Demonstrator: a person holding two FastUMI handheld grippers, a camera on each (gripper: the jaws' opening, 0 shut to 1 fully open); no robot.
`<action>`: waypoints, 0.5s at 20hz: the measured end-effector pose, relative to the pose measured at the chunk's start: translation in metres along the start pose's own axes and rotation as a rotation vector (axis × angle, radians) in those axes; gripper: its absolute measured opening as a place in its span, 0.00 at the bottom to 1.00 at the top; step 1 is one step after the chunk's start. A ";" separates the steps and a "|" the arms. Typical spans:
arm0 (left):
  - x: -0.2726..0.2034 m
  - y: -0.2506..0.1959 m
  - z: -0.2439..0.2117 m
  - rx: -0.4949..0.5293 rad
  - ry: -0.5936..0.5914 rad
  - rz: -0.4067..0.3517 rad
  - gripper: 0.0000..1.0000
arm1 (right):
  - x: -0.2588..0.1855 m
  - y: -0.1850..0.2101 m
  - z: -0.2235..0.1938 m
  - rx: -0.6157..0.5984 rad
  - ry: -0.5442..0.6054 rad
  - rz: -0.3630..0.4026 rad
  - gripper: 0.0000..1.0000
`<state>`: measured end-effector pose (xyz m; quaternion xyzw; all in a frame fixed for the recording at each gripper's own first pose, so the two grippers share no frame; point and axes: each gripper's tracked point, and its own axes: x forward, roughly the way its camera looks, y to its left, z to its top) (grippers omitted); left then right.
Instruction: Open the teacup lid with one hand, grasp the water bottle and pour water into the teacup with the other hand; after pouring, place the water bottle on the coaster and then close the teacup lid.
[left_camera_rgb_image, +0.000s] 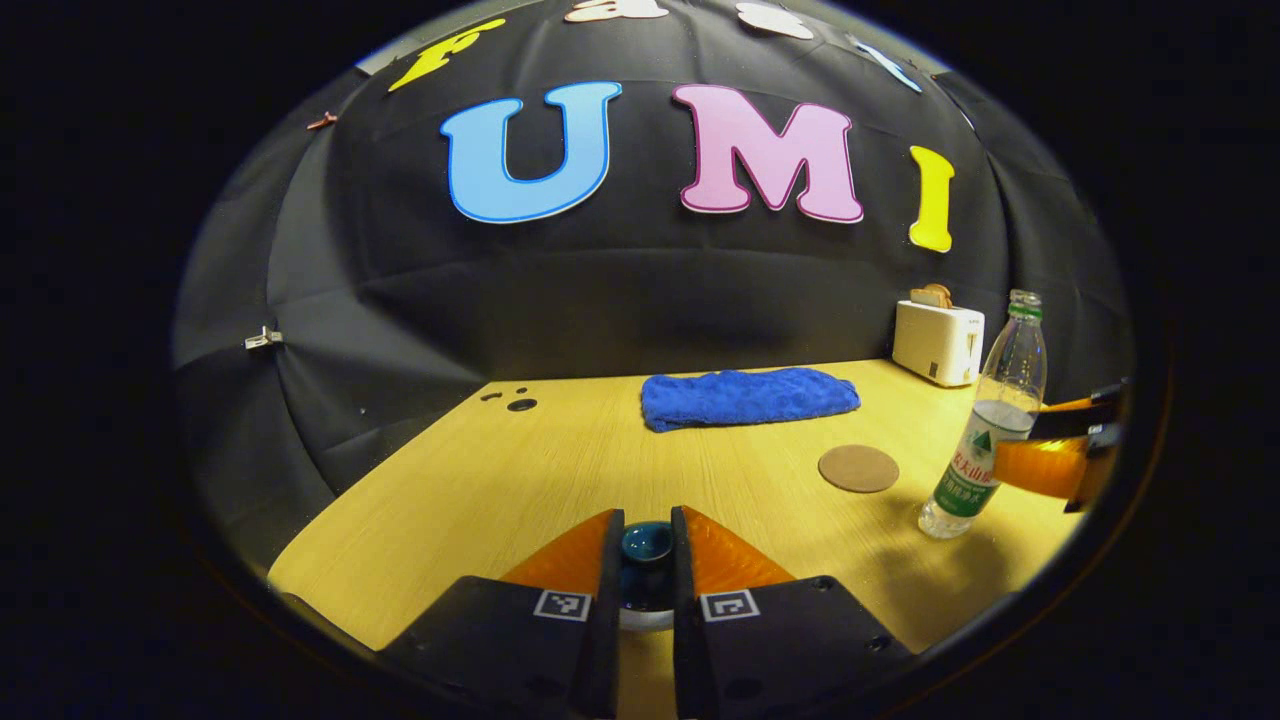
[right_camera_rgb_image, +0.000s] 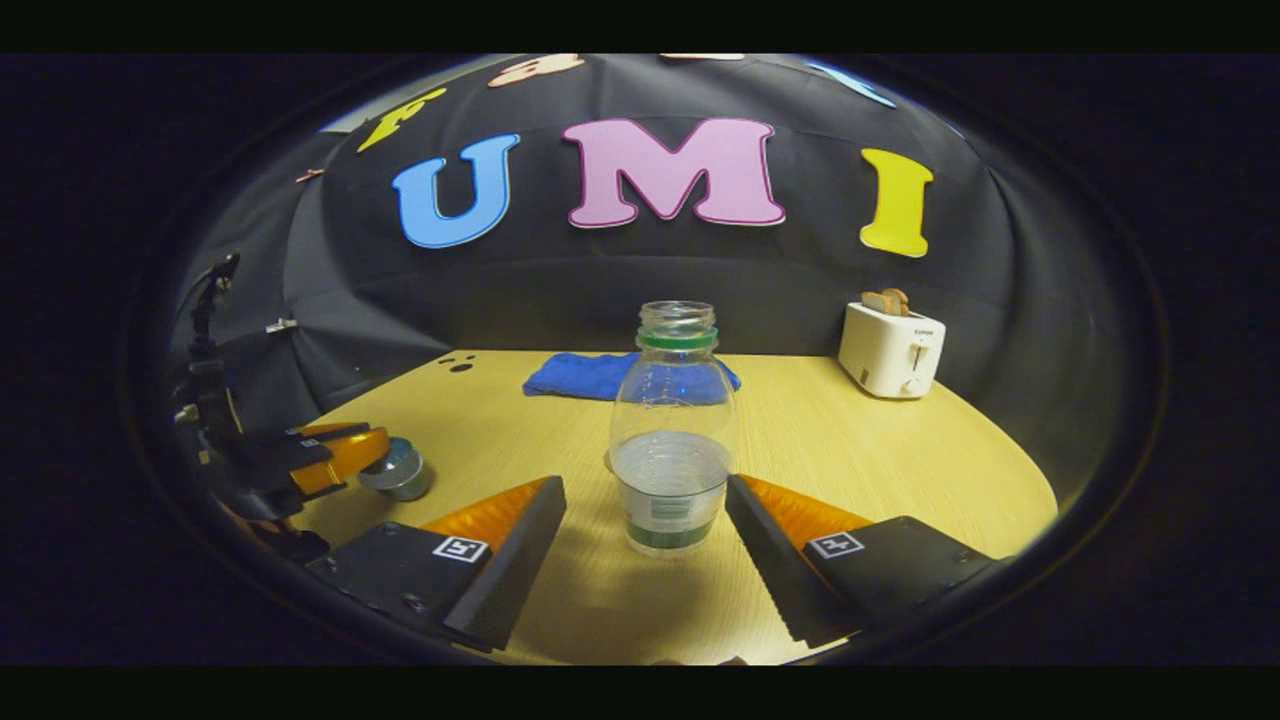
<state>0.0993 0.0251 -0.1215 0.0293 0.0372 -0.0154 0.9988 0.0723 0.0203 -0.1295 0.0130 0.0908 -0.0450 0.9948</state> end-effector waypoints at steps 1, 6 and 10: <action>-0.001 0.001 0.003 0.004 -0.003 0.003 0.25 | 0.004 -0.003 -0.001 -0.004 0.000 -0.009 0.99; -0.006 0.000 -0.006 -0.010 0.025 0.000 0.29 | 0.024 -0.011 -0.004 0.024 -0.016 -0.044 0.99; -0.007 0.001 -0.012 -0.017 0.037 0.010 0.25 | 0.033 -0.011 0.010 0.049 -0.073 -0.054 1.00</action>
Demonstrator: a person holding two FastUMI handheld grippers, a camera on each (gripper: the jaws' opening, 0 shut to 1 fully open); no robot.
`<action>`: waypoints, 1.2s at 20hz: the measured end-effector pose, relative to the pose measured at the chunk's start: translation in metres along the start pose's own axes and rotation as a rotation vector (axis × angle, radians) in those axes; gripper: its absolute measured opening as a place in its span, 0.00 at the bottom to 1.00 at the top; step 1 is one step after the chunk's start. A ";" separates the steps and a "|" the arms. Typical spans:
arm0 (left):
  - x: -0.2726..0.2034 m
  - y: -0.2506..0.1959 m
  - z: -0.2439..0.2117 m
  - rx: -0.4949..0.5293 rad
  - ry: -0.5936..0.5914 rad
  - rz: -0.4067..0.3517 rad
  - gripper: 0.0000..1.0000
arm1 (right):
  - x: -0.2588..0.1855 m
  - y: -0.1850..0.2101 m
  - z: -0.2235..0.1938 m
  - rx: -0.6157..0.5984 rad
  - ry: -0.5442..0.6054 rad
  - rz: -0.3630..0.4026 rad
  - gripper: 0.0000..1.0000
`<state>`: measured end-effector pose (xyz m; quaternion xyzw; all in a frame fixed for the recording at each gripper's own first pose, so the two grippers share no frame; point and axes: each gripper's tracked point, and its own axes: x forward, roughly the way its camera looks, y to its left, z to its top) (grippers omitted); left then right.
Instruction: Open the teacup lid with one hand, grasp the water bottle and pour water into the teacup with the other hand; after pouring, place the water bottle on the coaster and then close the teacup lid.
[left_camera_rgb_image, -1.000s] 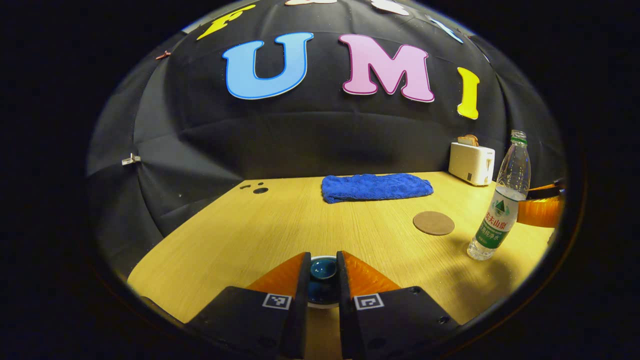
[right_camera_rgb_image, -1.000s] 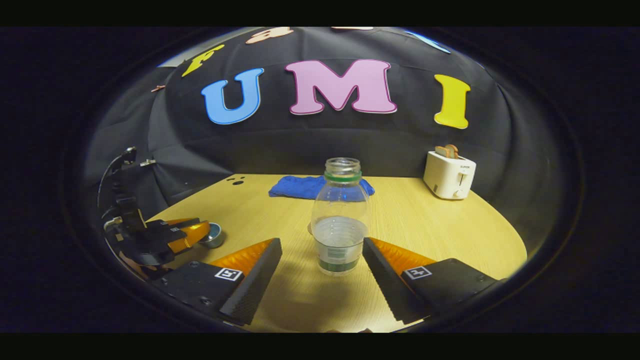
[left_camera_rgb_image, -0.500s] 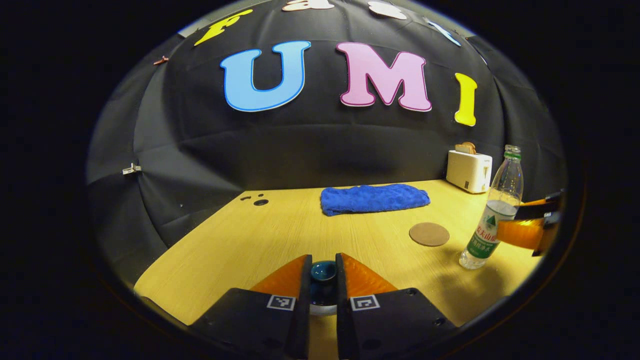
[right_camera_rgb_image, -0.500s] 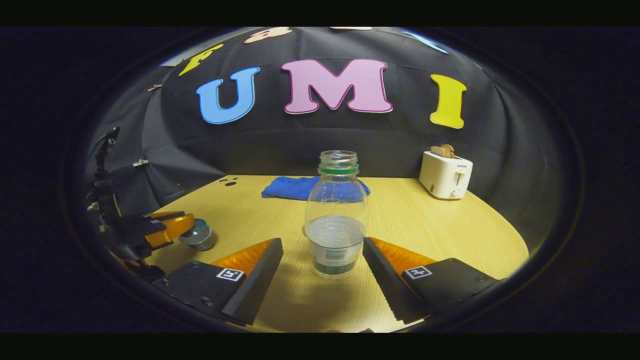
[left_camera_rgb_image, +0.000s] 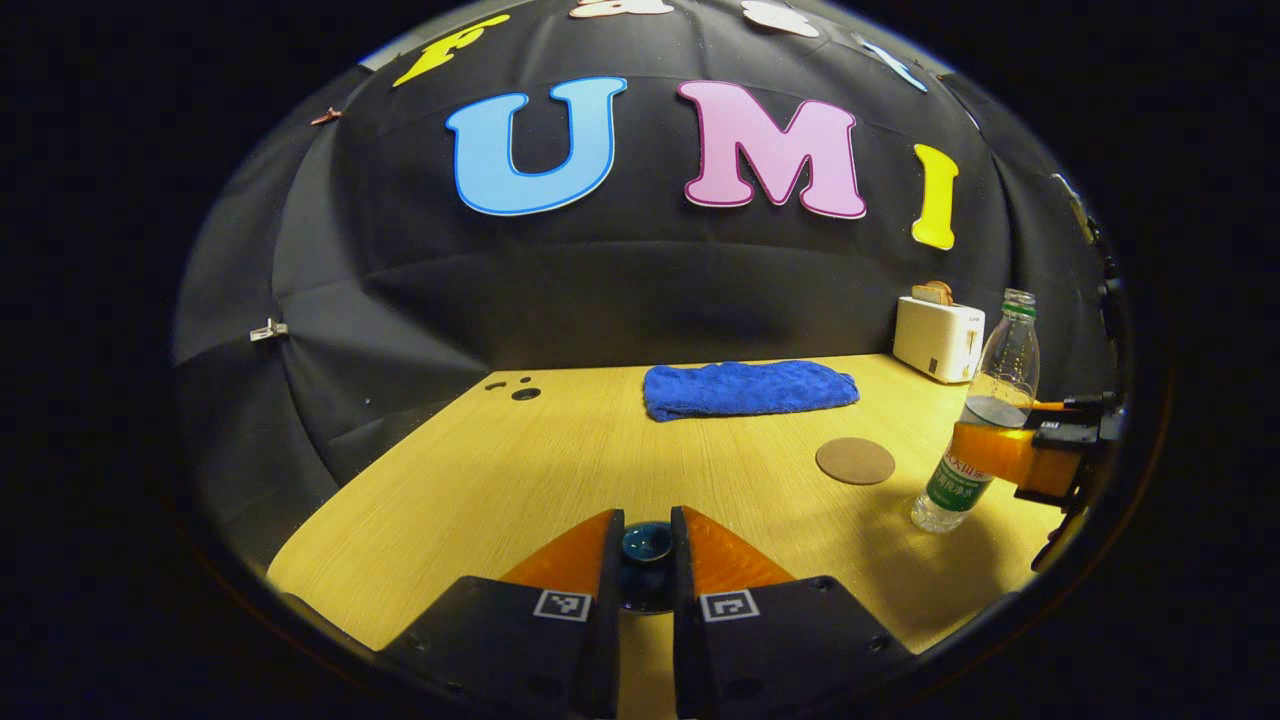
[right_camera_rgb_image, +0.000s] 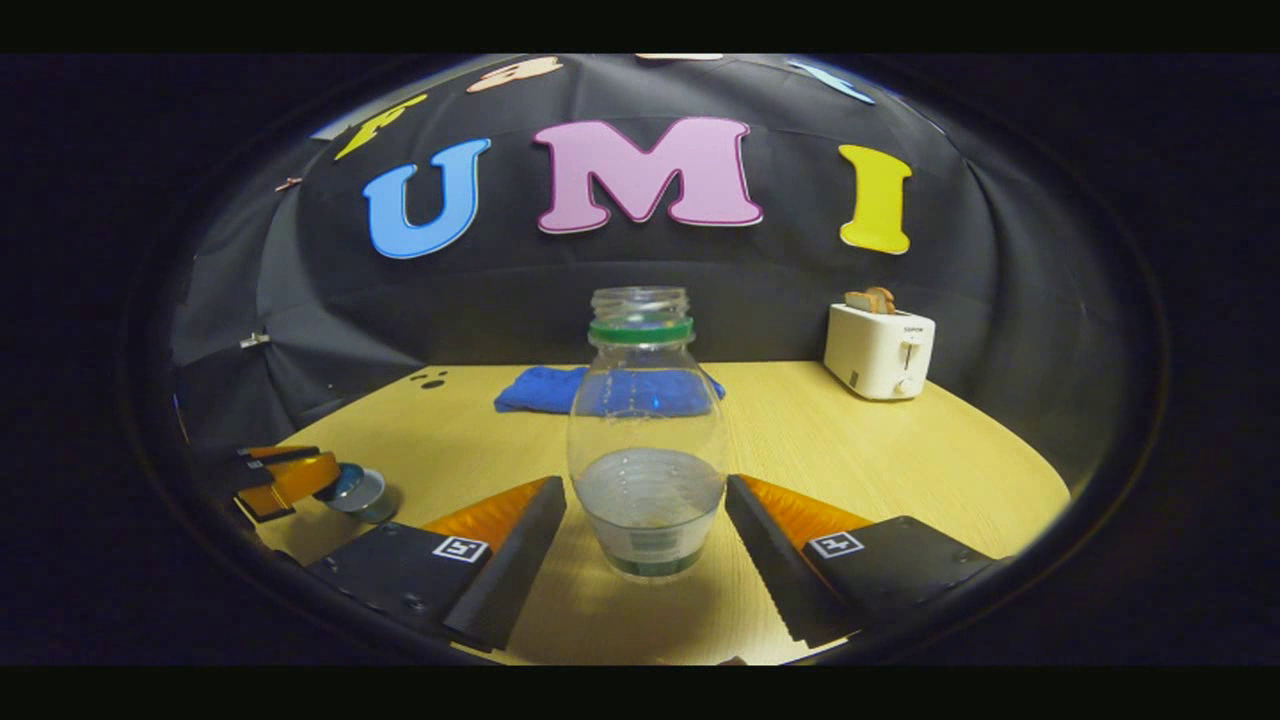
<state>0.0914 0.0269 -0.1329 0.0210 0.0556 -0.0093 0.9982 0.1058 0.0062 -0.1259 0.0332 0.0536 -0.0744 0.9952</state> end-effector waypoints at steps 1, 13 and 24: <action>0.000 -0.001 0.000 -0.004 0.001 0.000 0.25 | 0.003 0.000 0.001 -0.002 -0.008 -0.001 0.99; 0.004 0.003 -0.006 -0.009 0.013 0.003 0.25 | 0.023 0.000 0.008 -0.045 -0.033 0.006 0.81; -0.004 0.032 0.002 -0.047 -0.014 0.050 0.25 | 0.040 0.011 0.024 -0.277 0.015 0.053 0.70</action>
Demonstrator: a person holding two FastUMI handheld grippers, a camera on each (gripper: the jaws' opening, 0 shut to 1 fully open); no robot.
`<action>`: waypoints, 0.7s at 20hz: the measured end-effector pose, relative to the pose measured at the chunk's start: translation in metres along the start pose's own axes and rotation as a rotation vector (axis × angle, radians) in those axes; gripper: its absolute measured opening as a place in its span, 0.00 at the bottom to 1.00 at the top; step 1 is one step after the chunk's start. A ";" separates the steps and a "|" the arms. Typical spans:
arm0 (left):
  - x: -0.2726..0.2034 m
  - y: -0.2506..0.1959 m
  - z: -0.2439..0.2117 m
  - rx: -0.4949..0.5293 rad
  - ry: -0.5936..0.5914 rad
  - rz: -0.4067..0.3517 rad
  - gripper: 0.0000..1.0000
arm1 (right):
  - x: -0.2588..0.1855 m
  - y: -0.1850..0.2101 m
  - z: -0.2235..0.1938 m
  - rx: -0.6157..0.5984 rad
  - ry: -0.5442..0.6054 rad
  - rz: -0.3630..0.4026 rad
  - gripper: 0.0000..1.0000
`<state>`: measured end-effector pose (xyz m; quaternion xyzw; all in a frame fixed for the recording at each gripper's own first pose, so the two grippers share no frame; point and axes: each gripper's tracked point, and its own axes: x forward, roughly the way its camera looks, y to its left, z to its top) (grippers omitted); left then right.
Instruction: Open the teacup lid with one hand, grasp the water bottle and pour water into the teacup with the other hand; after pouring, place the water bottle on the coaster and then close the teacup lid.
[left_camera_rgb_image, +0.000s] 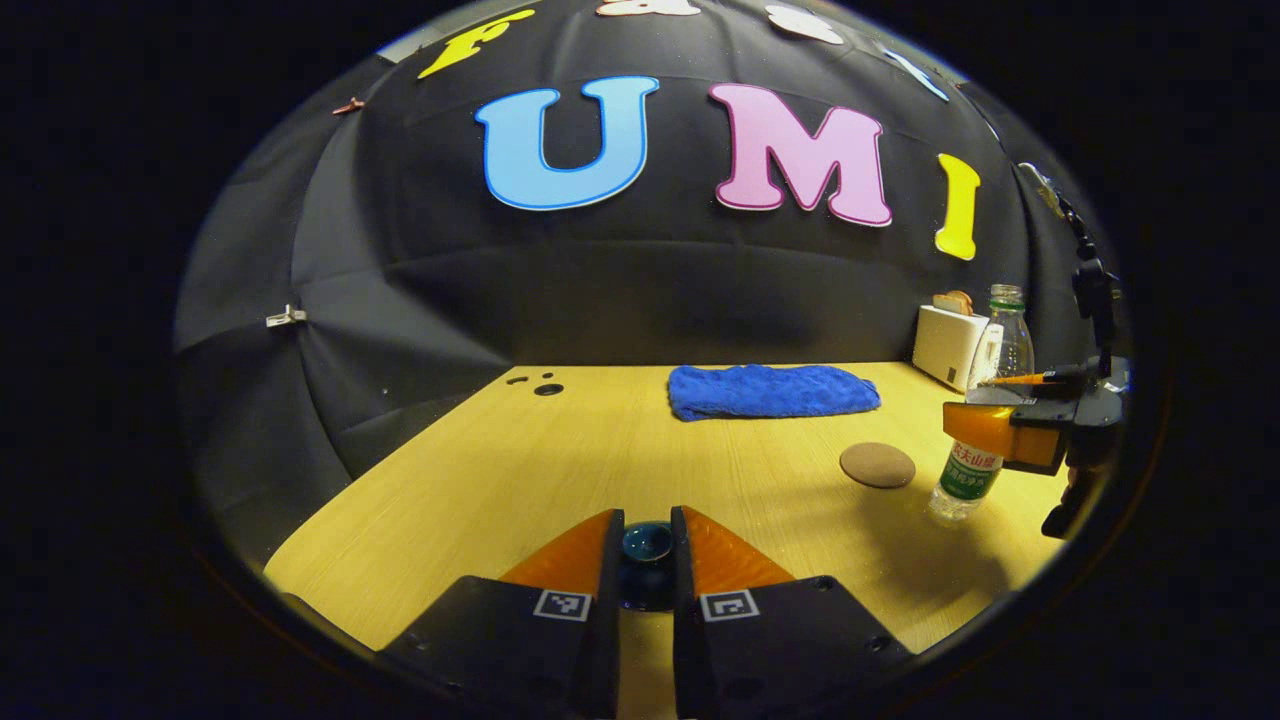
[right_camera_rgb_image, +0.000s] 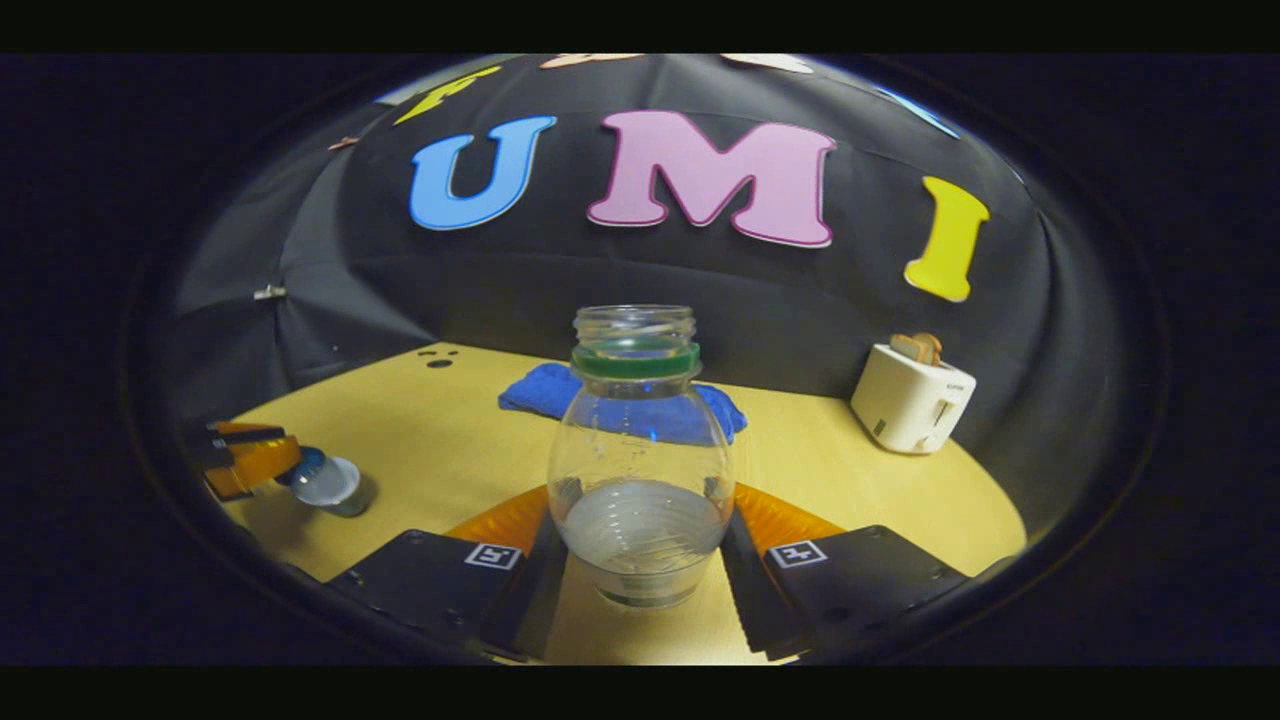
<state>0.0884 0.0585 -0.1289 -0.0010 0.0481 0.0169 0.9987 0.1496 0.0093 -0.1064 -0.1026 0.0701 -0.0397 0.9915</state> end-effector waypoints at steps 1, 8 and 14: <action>-0.001 0.005 0.003 -0.012 -0.006 0.006 0.25 | 0.002 -0.002 0.005 -0.050 -0.012 -0.003 0.74; -0.015 0.044 0.012 -0.048 -0.041 0.054 0.22 | 0.019 0.031 0.030 -0.458 -0.098 0.022 0.74; -0.020 0.087 0.015 -0.068 -0.067 0.079 0.22 | 0.028 0.088 0.025 -0.698 -0.143 0.096 0.74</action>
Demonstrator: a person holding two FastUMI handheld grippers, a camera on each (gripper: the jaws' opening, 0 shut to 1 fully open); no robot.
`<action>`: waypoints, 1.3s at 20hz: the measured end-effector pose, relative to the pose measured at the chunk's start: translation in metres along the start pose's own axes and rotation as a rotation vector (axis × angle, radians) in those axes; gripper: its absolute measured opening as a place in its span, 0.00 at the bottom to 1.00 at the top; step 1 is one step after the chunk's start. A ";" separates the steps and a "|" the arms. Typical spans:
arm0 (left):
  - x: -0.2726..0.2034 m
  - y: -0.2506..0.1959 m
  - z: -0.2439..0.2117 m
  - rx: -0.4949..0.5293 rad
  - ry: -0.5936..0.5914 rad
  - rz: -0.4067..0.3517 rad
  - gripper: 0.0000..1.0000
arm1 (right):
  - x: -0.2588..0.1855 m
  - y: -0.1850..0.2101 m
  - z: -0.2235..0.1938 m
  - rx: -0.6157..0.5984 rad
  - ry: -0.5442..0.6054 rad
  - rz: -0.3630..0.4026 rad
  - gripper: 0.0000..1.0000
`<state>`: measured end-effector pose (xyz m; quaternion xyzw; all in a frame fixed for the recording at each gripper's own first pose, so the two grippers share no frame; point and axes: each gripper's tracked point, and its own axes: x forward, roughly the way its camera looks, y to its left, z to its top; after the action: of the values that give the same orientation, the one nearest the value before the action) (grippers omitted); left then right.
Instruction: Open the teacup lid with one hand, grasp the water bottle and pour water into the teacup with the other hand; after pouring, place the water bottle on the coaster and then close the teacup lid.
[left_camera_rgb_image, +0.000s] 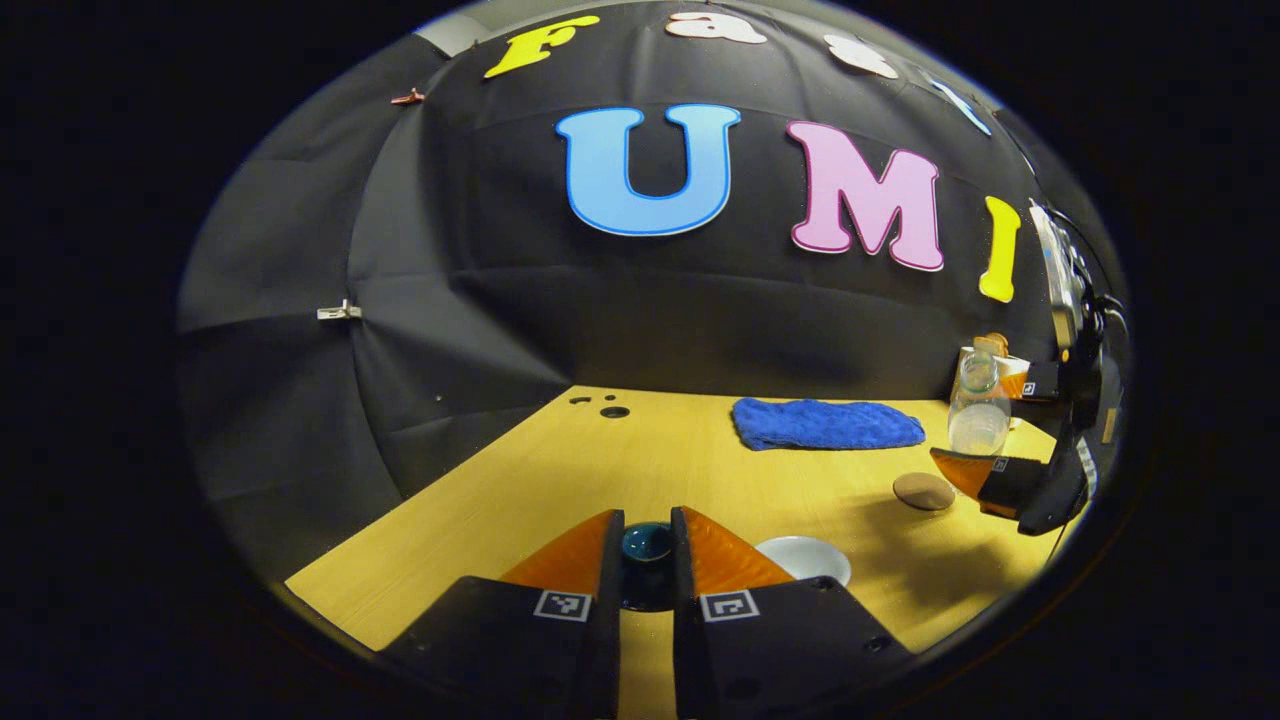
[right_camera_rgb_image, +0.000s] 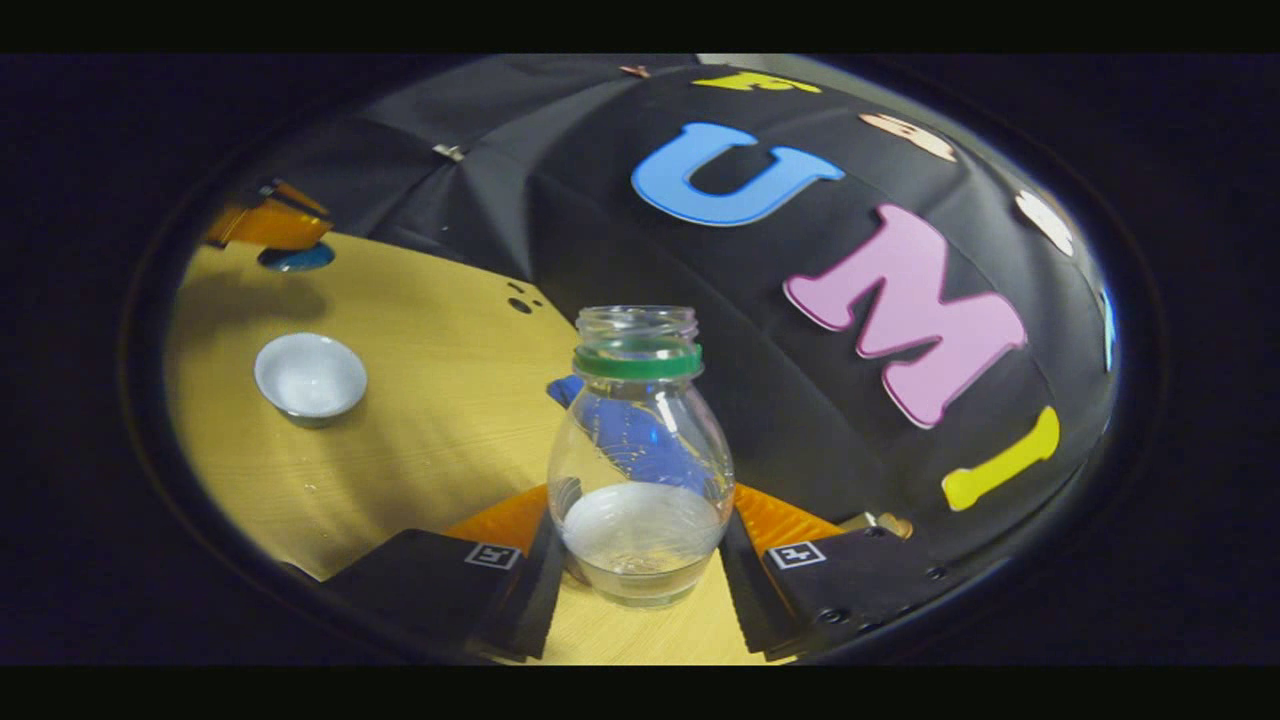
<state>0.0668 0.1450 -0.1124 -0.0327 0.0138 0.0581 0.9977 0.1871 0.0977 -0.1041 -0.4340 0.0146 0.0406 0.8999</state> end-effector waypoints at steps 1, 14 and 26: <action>0.000 0.007 0.000 -0.006 -0.002 0.001 0.25 | 0.002 0.005 0.003 -0.049 -0.013 0.003 0.74; 0.010 0.040 -0.012 -0.013 0.004 -0.030 0.25 | 0.026 0.046 0.019 -0.399 -0.094 0.066 0.74; 0.017 0.055 -0.020 -0.023 0.025 -0.044 0.25 | 0.043 0.074 0.020 -0.649 -0.142 0.102 0.73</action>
<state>0.0766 0.1997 -0.1363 -0.0451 0.0251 0.0359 0.9980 0.2237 0.1619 -0.1518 -0.6926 -0.0399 0.1183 0.7104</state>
